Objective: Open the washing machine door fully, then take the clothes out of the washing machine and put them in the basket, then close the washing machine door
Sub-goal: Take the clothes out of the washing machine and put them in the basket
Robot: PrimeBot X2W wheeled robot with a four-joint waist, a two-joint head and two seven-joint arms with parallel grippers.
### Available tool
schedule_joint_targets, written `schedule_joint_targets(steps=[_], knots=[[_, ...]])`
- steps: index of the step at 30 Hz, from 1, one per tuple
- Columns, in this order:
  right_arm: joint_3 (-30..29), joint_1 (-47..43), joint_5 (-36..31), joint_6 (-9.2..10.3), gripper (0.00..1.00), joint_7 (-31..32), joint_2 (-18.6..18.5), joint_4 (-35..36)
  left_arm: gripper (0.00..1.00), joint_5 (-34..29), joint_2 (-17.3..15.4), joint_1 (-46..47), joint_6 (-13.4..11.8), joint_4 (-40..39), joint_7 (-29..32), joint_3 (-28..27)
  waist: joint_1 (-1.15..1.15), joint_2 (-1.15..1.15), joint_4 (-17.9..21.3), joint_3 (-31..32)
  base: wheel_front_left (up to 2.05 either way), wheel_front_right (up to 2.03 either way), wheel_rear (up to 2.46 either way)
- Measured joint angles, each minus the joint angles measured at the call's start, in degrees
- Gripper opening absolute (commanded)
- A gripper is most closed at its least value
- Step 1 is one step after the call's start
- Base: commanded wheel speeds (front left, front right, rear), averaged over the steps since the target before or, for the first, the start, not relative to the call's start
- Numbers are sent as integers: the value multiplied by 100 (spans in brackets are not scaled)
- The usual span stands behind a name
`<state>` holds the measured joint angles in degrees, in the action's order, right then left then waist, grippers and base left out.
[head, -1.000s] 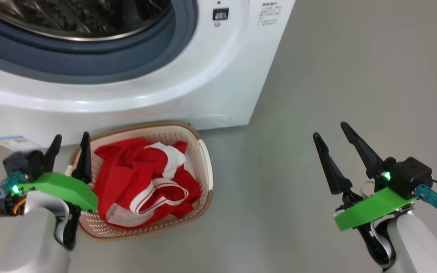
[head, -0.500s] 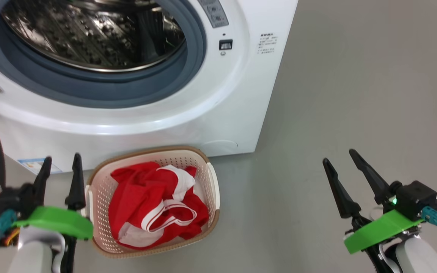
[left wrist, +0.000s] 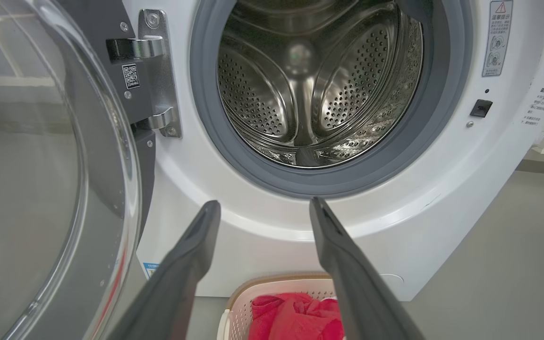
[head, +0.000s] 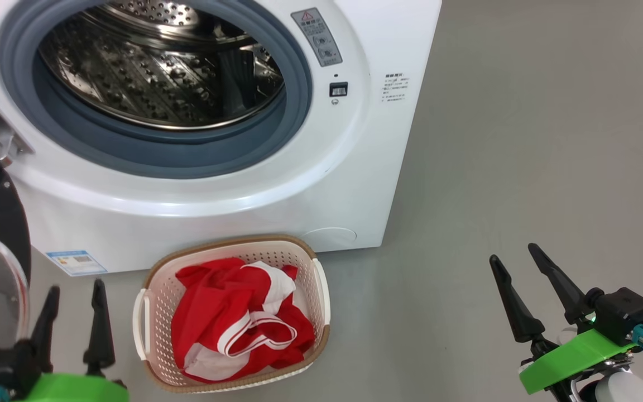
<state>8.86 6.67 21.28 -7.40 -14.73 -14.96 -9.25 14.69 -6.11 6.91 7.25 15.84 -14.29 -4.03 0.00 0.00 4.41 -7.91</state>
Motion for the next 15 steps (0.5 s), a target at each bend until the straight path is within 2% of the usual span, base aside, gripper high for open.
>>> schedule_joint_targets(steps=[7,15], knots=[[-62,-135,8,0,100,0,-24,33,100,-52,132,-413,1,-325,0,-34,0,0,-36,58,0,0,0],[-98,-135,8,0,100,0,-26,69,100,-51,170,-434,3,-402,0,-111,0,0,-26,-17,0,0,0]])
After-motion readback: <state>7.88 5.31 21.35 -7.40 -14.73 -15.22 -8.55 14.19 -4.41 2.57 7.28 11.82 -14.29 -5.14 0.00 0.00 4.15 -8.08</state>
